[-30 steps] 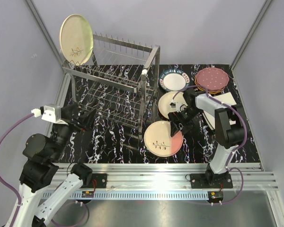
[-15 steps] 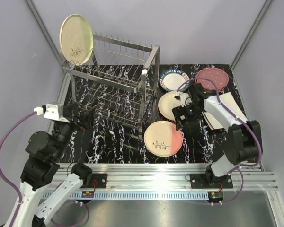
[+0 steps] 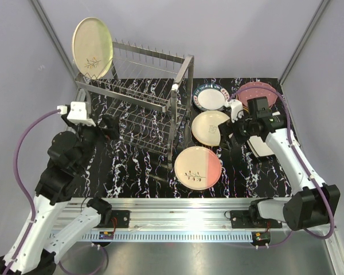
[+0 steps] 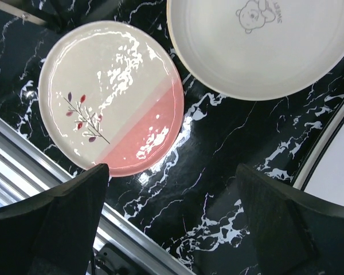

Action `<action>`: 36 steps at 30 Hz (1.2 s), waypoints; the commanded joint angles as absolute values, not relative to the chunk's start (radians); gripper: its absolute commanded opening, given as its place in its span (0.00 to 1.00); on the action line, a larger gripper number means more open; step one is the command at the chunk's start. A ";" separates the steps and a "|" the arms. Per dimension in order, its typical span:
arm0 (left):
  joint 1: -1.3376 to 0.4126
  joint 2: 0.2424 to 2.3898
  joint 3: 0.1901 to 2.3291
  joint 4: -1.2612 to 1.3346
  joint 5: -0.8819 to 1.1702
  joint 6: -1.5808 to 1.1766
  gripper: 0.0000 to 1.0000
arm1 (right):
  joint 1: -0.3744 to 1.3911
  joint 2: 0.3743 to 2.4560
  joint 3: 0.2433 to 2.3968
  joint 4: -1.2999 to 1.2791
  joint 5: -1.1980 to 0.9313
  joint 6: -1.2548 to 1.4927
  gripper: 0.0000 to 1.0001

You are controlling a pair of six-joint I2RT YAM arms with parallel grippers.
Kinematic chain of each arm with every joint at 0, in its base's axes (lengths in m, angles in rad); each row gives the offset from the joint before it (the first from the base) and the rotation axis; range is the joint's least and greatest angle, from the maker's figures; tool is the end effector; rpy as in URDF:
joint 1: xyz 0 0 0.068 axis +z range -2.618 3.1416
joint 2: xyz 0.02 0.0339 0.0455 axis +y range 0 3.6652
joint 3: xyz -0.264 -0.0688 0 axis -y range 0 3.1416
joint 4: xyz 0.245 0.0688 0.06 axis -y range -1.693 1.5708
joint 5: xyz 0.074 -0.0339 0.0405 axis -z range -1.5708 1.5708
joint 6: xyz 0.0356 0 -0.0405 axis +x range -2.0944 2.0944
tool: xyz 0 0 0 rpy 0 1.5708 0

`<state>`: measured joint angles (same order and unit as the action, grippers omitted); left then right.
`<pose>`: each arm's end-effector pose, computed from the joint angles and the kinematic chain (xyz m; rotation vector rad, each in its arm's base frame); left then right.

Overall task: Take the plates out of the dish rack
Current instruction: Place the plate on the table

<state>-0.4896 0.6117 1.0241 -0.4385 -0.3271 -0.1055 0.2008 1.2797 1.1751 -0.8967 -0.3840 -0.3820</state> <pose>0.1042 -0.0426 0.4155 0.0522 1.5983 -0.2019 0.2441 0.0633 0.3104 -0.8585 2.3649 0.4198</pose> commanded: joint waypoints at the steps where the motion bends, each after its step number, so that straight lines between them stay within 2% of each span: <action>1: -0.443 0.664 1.103 -0.351 -0.309 -0.113 0.99 | 0.160 1.253 1.223 -0.827 -0.460 -0.393 1.00; 8: -0.223 0.779 1.195 -0.337 -0.103 -0.196 0.99 | 0.038 1.247 1.181 -0.732 -0.670 -0.333 1.00; 14: -0.088 0.873 1.281 -0.325 -0.006 -0.279 0.99 | 0.028 1.172 1.126 -0.690 -0.710 -0.328 1.00; 17: 0.047 0.923 1.319 -0.298 0.121 -0.373 0.99 | 0.028 1.132 1.108 -0.686 -0.710 -0.336 1.00; 25: 0.193 1.096 1.477 -0.241 0.247 -0.580 0.96 | 0.028 1.063 1.085 -0.678 -0.710 -0.344 1.00; 36: 0.278 1.328 1.663 -0.229 0.333 -0.635 0.78 | 0.028 1.029 1.075 -0.667 -0.727 -0.344 1.00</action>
<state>0.2695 1.2926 1.5959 -0.2680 0.2588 -0.6121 0.0303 1.0550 1.0760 -0.7086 -0.7013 -0.3370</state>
